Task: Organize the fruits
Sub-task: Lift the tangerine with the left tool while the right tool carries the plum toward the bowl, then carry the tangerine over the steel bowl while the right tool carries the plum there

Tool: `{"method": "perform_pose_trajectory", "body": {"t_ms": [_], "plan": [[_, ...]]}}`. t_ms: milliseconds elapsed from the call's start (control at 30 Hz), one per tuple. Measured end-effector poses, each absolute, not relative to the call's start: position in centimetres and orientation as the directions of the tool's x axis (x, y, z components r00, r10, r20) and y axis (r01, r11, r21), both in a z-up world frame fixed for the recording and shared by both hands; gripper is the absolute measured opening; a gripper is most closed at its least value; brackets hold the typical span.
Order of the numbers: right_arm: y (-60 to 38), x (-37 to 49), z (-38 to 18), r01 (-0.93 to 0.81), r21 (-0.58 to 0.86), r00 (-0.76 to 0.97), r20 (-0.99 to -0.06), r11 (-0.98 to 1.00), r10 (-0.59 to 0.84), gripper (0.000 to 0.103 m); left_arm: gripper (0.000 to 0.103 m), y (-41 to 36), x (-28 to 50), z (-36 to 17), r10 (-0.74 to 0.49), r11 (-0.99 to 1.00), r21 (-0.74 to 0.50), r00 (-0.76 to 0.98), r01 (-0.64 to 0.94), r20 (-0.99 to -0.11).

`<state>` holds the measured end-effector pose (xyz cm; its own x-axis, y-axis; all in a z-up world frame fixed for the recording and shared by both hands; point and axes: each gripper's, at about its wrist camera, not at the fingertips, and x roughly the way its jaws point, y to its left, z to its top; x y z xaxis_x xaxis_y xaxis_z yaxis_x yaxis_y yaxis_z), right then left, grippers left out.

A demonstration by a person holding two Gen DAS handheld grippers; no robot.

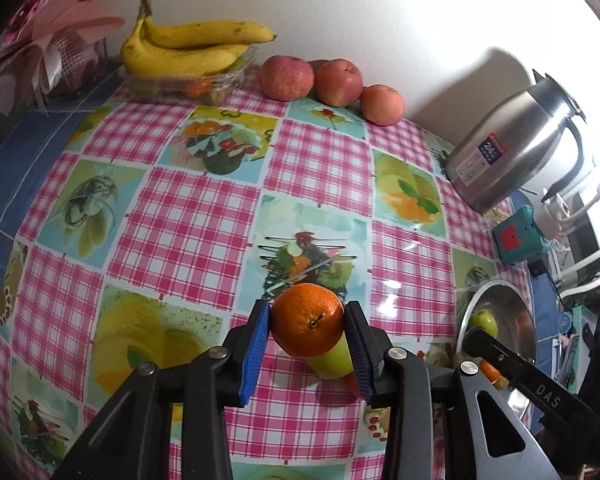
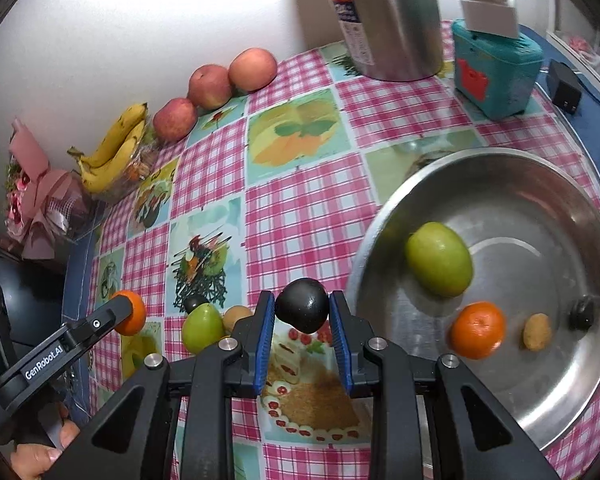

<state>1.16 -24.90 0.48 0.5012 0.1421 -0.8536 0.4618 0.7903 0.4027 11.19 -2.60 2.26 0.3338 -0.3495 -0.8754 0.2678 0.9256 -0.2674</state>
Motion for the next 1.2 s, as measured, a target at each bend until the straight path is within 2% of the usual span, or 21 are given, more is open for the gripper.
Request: {"method": "perform_pose_trajectory", "body": {"t_ms": [733,1200], "plan": [[-34.8,-5.9,0.5,0.684,0.367,0.497,-0.867,0.630,-0.035,0.029,0.041,-9.6,7.4,2.7,-0.391,0.867,-0.246,0.283,0.433,-0.876],[-37.9,-9.3,1.6,0.731,0.372,0.514,-0.852,0.573,-0.103,0.029,0.041,-16.6,2.4,2.4,-0.422,0.770,-0.216,0.225,0.601,-0.878]]}}
